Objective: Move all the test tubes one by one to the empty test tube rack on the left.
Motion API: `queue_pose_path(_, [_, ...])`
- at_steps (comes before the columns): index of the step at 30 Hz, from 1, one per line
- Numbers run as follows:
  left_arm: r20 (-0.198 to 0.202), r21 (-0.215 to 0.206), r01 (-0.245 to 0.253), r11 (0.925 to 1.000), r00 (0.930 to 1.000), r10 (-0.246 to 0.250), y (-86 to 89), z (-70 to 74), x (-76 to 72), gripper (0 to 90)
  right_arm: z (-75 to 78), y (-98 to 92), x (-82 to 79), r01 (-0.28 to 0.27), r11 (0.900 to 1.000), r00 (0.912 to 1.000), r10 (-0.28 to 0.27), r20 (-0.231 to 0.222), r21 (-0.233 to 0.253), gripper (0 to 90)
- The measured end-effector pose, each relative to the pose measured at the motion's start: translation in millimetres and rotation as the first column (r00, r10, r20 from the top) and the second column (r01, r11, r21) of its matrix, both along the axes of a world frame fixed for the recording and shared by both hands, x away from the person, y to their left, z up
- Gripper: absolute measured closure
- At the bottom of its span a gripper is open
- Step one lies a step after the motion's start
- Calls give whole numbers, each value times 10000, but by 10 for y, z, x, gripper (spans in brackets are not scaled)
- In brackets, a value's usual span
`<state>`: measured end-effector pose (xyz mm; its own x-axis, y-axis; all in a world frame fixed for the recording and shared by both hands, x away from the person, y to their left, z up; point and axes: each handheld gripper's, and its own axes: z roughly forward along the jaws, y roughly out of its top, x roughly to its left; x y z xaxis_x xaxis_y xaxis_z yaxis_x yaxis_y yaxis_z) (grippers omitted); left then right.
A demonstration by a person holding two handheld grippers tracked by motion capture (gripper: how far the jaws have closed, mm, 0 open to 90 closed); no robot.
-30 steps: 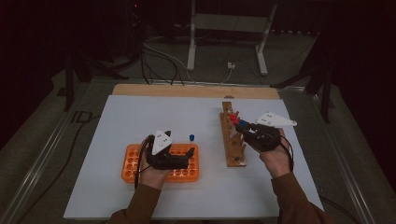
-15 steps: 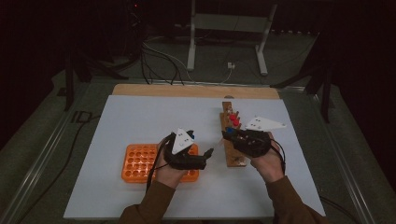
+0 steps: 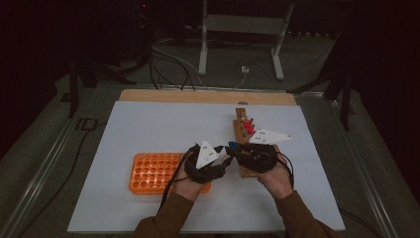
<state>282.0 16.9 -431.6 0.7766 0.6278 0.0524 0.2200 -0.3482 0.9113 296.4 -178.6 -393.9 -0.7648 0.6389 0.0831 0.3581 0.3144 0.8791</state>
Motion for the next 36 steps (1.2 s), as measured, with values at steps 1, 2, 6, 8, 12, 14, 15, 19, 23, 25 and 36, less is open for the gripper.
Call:
queue_pose_path(1, [-12, 55, 23, 10000, 10000, -23, -2, -5, 3, 639, -2, 8, -2, -19, 10000, 10000, 19, -36, 1, 755])
queue_pose_path(2, [-12, 82, 43, 10000, 10000, -43, -5, -8, 2, 671, -4, 14, -3, -28, 10000, 10000, 28, -49, -8, 756])
queue_pose_path(6, [5, 162, 212, 9996, 9998, -212, -3, -12, -3, 766, -14, 20, -1, -94, 9999, 9999, 93, -60, -43, 758])
queue_pose_path(8, [40, 225, 235, 9995, 9997, -236, -8, -15, -7, 776, -16, 19, -2, -102, 9999, 9999, 102, -62, -40, 757])
queue_pose_path(12, [9, 160, 158, 9997, 9999, -158, 1, -22, 5, 781, -9, -12, -12, -105, 9999, 9999, 105, -46, 126, 673])
queue_pose_path(14, [-5, 121, 19, 9999, 10000, -18, 25, -25, 16, 781, 3, -58, -10, -156, 9992, 9999, 156, 15, 378, 590])
queue_pose_path(15, [-14, 68, -42, 10000, 10000, 43, 43, -25, 21, 781, 8, -85, -8, -147, 9984, 9999, 145, 45, 553, 543])
queue_pose_path(19, [-67, -187, -247, 9995, 9997, 245, 127, -21, 31, 781, 12, -198, 7, 43, 9950, 10000, -48, 52, 996, 383])
queue_pose_path(23, [-54, -395, -402, 9984, 9992, 400, 236, -24, 19, 780, -18, -287, 2, 475, 9948, 9986, -493, 179, 898, 255])
queue_pose_path(25, [-78, -516, -476, 9975, 9989, 473, 307, -29, 13, 781, -50, -329, -3, 594, 9954, 9979, -611, 218, 747, 211])
queue_pose_path(36, [-8, -827, -1101, 9905, 9939, 1104, 589, -40, 39, 780, -273, -628, -6, 1604, 9854, 9871, -1602, -73, 580, 25])
